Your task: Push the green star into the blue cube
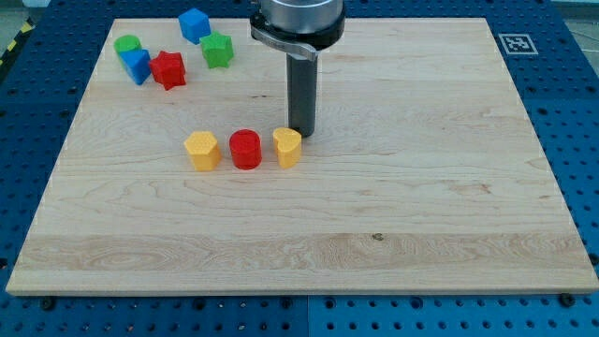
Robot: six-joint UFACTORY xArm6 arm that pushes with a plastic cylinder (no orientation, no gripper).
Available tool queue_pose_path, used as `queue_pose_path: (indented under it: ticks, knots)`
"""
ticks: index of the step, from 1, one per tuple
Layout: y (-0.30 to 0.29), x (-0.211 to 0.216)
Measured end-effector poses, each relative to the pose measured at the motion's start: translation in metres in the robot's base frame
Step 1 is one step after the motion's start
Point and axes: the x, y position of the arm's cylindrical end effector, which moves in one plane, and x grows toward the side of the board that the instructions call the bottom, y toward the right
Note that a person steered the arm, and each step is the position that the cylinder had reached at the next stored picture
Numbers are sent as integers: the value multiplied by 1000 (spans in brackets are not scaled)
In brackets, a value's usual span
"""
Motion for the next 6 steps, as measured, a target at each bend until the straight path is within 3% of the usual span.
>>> queue_pose_path:
  ticks: [4, 6]
  knots:
    - [4, 15]
    - [-39, -61]
